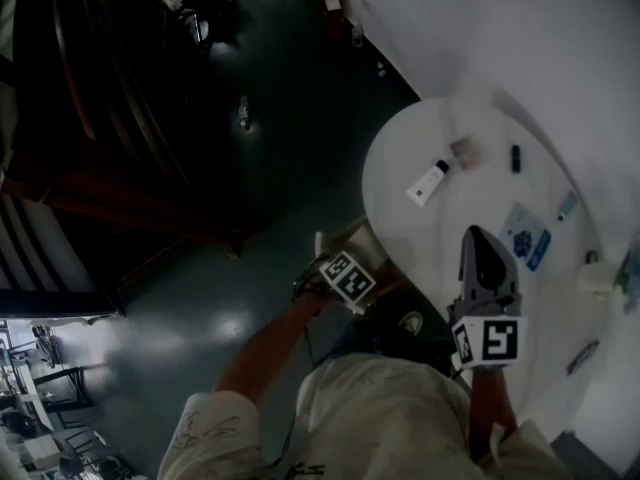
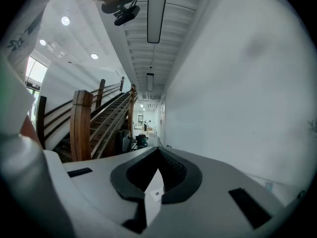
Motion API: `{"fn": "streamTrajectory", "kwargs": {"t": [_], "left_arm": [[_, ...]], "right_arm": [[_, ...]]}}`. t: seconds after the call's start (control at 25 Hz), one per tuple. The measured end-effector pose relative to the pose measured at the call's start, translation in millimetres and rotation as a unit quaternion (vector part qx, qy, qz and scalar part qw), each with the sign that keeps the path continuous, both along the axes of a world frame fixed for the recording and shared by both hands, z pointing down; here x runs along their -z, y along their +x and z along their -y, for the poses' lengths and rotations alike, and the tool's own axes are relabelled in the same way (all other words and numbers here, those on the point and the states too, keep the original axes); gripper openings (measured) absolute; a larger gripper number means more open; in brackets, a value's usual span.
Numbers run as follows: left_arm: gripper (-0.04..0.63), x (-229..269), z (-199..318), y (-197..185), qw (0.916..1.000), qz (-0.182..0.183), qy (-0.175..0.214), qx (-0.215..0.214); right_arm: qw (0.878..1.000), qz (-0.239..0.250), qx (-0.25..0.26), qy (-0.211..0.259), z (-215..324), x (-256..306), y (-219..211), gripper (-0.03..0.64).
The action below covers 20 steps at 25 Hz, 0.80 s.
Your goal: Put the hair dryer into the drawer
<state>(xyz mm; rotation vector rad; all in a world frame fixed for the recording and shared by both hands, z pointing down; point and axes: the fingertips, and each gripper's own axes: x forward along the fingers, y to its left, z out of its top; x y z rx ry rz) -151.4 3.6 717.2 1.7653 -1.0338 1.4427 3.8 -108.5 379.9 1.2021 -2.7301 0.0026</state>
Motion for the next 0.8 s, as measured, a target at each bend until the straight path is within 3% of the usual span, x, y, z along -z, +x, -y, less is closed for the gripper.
{"fn": "streamTrajectory", "kwargs": {"t": [0.48, 0.8], "left_arm": [[0.224, -28, 35, 30, 0.9989, -0.026, 0.005, -0.039], [0.224, -36, 39, 38, 0.9974, -0.043, -0.013, -0.056]], "right_arm": [[0.999, -0.031, -0.037, -0.008, 5, -11, 24, 0.005], [0.998, -0.038, -0.049, -0.017, 10, -18, 30, 0.005]]}}
